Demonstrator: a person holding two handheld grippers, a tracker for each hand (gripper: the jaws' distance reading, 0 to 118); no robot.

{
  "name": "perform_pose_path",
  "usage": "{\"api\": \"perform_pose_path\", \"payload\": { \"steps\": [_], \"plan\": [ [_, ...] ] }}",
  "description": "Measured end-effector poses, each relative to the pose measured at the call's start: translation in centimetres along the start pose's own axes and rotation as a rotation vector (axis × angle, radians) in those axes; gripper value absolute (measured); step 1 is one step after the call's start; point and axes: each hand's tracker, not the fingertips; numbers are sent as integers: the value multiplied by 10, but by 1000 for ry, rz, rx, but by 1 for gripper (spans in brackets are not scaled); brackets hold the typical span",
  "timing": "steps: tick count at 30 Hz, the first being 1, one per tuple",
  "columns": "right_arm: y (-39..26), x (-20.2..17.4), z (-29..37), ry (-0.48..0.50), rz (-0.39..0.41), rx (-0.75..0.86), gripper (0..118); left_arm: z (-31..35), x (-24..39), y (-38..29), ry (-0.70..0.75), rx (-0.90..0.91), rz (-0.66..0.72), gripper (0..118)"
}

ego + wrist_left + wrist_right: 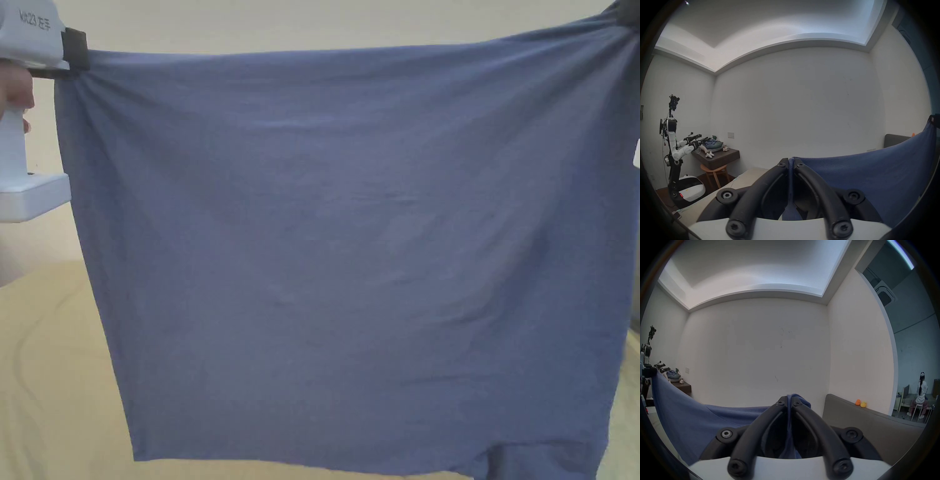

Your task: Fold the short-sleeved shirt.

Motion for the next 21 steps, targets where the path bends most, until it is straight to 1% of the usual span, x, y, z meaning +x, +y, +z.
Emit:
{"api": "perform_pose_path", "payload": {
  "steps": [2,8,10,12,14,19,21],
  "plan": [
    [-9,-9,-7,-5,14,-16,3,-12,5,-10,10,-18,-16,2],
    [-63,-27,-30,-1,14,-73,3,-42,16,-63,7,-96,-36,2],
    [-90,-32,-36,13,4,-109,3,-49,21,-87,6,-127,-54,2],
    [-119,-39,-37,15,25,-146,3,-55,24,-111,-5,-159,-62,2],
    [-147,-42,-39,24,22,-197,3,-57,27,-135,-15,-198,-65,2],
    [-211,-48,-15,52,40,-281,3,-48,31,-191,-49,-287,-72,2],
    [-234,-47,3,63,28,-328,3,-36,29,-209,-59,-315,-53,2]
  ]
}}
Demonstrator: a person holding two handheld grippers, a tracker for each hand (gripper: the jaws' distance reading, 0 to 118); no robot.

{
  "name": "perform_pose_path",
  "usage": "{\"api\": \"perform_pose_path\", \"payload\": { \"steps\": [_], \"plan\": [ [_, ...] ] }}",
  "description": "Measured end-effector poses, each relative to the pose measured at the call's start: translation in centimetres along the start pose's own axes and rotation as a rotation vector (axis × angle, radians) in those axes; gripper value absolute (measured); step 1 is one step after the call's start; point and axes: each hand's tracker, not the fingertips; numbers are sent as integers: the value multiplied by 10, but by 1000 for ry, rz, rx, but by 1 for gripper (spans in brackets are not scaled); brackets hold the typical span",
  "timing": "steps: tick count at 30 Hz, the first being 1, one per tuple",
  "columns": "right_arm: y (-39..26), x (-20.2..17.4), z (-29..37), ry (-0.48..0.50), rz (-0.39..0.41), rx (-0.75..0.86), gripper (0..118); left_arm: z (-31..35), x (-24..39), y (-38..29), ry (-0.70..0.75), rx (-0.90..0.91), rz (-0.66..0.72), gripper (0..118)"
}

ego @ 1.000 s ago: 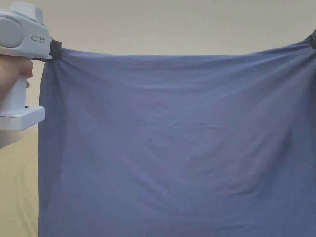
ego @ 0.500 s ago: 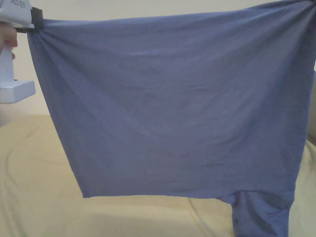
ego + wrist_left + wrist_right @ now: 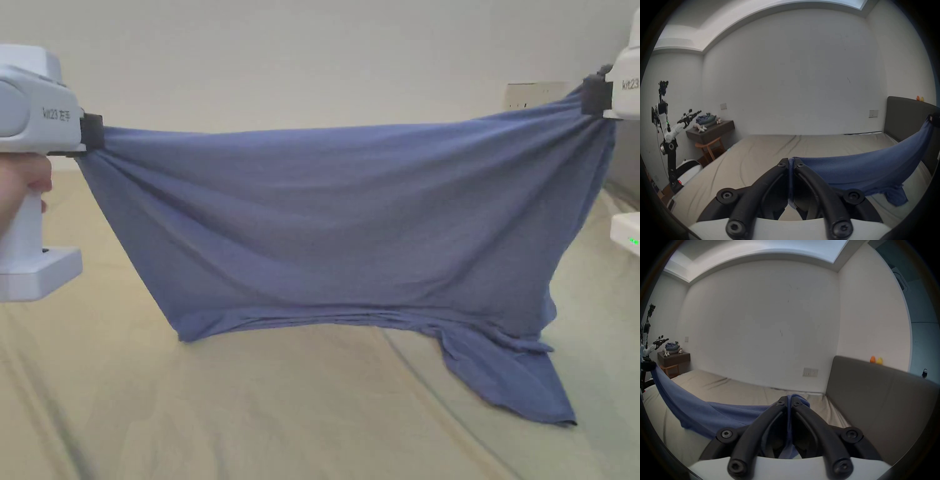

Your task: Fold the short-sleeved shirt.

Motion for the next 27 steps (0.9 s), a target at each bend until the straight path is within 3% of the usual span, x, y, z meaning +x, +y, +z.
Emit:
{"api": "perform_pose_path", "payload": {
  "steps": [5,8,10,16,23,27],
  "plan": [
    [-53,10,41,27,-21,-41,3,36,-4,-51,-51,-54,14,2],
    [-88,20,79,65,-76,-92,3,75,-7,-94,-76,-69,27,2],
    [-111,25,112,69,-41,-82,3,106,-9,-126,-97,-91,80,2],
    [-181,35,221,104,-68,-169,3,198,-19,-199,-147,-127,67,2],
    [-226,53,341,117,-86,-199,3,304,-45,-261,-197,-144,54,2],
    [-240,58,399,148,-57,-204,3,345,-63,-286,-216,-164,54,2]
  ]
}}
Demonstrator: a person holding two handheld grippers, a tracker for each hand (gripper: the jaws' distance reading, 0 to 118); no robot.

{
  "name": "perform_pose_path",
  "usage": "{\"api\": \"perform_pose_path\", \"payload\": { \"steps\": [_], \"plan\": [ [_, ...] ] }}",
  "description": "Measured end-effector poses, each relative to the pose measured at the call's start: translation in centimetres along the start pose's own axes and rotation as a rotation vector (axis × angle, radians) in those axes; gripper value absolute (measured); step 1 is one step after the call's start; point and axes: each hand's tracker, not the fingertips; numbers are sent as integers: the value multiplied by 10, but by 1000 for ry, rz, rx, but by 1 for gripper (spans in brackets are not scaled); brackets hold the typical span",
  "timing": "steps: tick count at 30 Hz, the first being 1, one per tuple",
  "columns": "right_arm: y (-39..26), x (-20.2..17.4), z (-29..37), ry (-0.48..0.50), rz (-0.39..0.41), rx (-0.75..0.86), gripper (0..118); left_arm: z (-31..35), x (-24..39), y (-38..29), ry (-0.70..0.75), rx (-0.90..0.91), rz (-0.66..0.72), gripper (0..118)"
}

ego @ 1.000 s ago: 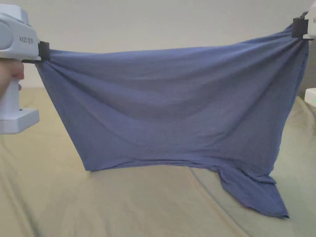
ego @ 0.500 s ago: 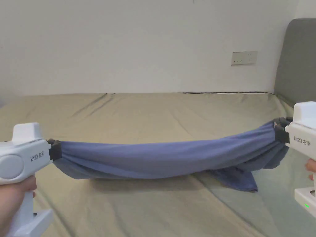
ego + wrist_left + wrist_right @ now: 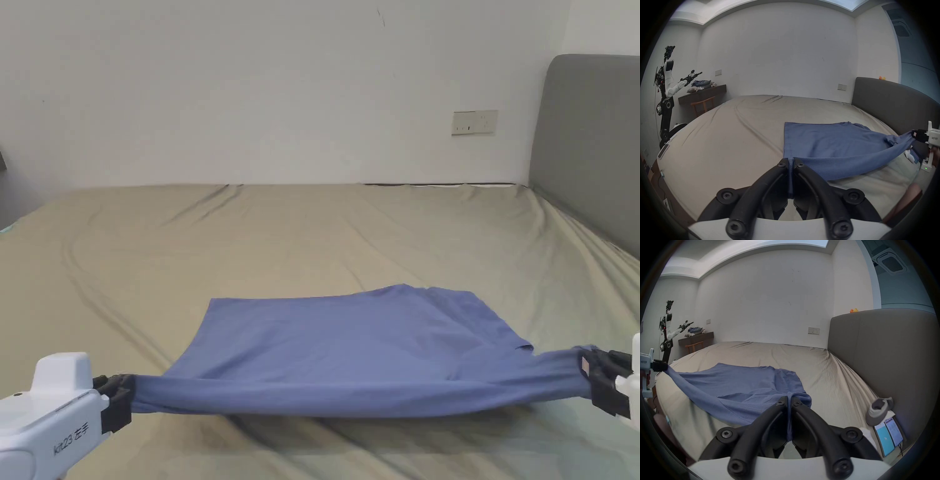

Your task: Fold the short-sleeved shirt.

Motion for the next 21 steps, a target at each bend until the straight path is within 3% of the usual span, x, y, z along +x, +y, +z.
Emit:
{"api": "perform_pose_path", "payload": {
  "steps": [4,5,9,12,18,20,21],
  "plan": [
    [-27,0,42,33,73,5,3,31,-6,-26,-31,-35,1,2],
    [-41,2,45,54,50,-77,3,37,-5,-35,-42,-50,-9,2],
    [-80,-2,41,55,151,-219,3,29,2,-71,-68,-160,-65,2],
    [-101,-1,32,61,111,-306,3,14,1,-92,-66,-235,-71,2],
    [-128,5,14,65,115,-372,3,-6,-5,-124,-81,-426,-33,3],
    [-131,6,12,87,117,-394,5,0,-6,-130,-66,-382,-51,23],
    [-132,6,13,79,108,-391,12,5,-4,-122,-34,-325,-63,48]
  ]
}}
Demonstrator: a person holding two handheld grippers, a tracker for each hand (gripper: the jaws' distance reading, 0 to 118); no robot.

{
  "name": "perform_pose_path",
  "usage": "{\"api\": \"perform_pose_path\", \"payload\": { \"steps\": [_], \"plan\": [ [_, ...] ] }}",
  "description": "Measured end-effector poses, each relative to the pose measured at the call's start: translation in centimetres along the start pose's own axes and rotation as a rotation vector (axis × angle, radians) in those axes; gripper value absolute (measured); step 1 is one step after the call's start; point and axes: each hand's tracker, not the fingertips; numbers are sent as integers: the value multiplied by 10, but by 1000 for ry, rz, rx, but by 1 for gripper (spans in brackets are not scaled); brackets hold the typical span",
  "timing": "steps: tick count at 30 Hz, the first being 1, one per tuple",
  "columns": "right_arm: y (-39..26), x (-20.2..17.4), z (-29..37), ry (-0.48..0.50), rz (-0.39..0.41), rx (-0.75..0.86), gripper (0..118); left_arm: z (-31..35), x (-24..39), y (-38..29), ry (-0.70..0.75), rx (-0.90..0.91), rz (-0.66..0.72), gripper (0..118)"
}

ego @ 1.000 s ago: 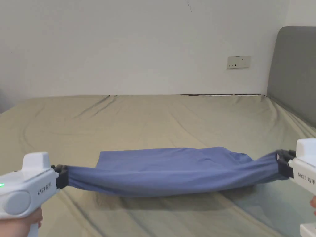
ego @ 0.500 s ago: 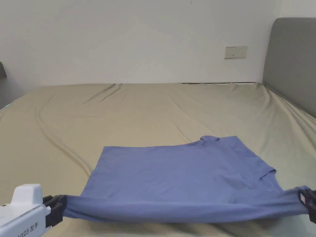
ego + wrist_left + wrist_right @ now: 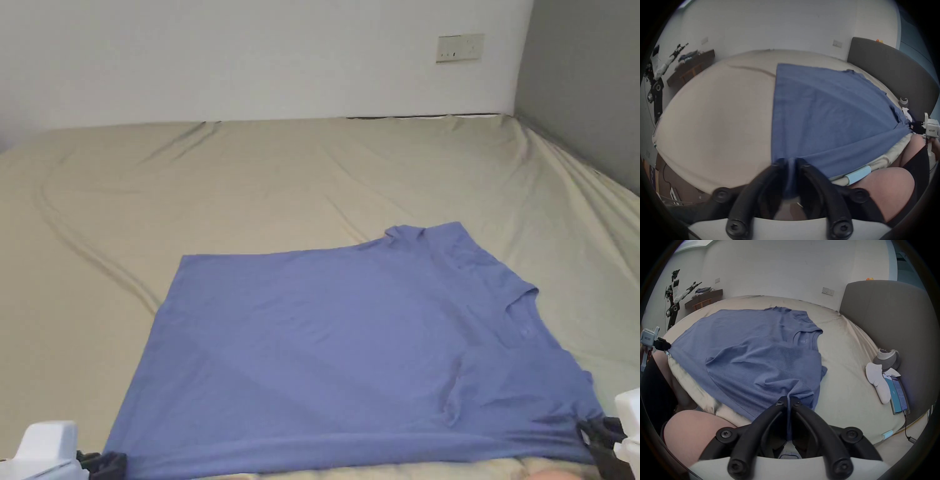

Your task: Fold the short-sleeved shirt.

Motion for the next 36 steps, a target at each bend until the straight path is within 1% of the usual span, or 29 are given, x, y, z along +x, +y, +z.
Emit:
{"api": "perform_pose_path", "payload": {
  "steps": [1,2,3,4,5,6,7,8,9,10,11,12,13,14,15,18,19,20,21,22,23,24,26,27,29,30,32,34,36],
  "plan": [
    [-2,0,5,-13,-27,19,41,3,-2,2,41,-28,15,83],
    [-2,3,10,-28,-67,41,72,9,-3,4,39,-32,36,103],
    [-1,8,15,-30,-108,50,94,18,-5,6,33,-3,66,109],
    [2,12,22,-32,-147,65,103,30,-5,10,23,43,88,109],
    [7,9,37,-26,-175,110,102,47,-4,14,7,110,85,109],
    [13,11,49,-20,-198,167,102,62,-3,18,0,149,85,105],
    [20,11,58,-19,-215,198,98,75,-2,21,-6,175,80,87],
    [28,9,68,-36,-227,237,85,96,5,27,-27,222,80,62],
    [36,5,82,-28,-226,287,70,109,5,28,-54,273,104,41],
    [41,3,89,-20,-224,324,59,117,6,28,-65,285,127,31],
    [46,-2,97,-49,-232,364,59,123,7,29,-69,282,148,31],
    [50,-6,101,-70,-242,370,24,127,7,30,-69,280,148,2],
    [54,-13,108,-94,-244,389,0,132,8,29,-75,276,142,0],
    [57,-16,112,-76,-242,426,0,133,10,27,-101,263,123,0],
    [58,-19,112,-19,-278,411,0,134,12,25,-119,246,86,0],
    [62,-33,110,-2,-252,414,0,114,10,16,-63,218,12,0],
    [62,-38,108,9,-232,403,0,103,5,16,-52,178,46,0],
    [62,-43,105,15,-218,392,0,86,-7,14,-60,116,84,6],
    [61,-45,101,19,-211,387,0,73,-10,15,-65,54,101,29],
    [61,-47,98,29,-204,372,0,60,-11,14,-54,25,94,71],
    [61,-49,95,35,-198,351,0,45,-10,13,-43,-2,63,93],
    [60,-51,93,33,-195,340,0,33,-9,12,-26,-18,35,99],
    [59,-50,91,43,-176,322,0,14,-5,12,-19,-37,0,86],
    [57,-51,92,40,-168,319,0,5,-4,12,-9,-53,8,74],
    [55,-48,91,41,-161,309,0,-6,-1,8,-9,-74,15,20],
    [54,-47,91,40,-161,304,0,-10,-1,6,-14,-78,19,7],
    [51,-44,89,38,-158,284,0,-5,4,3,-24,-52,22,4],
    [49,-40,87,36,-151,265,0,1,7,3,-18,-24,-39,3],
    [47,-37,84,39,-145,242,0,11,8,3,-18,8,-36,3]
  ]
}}
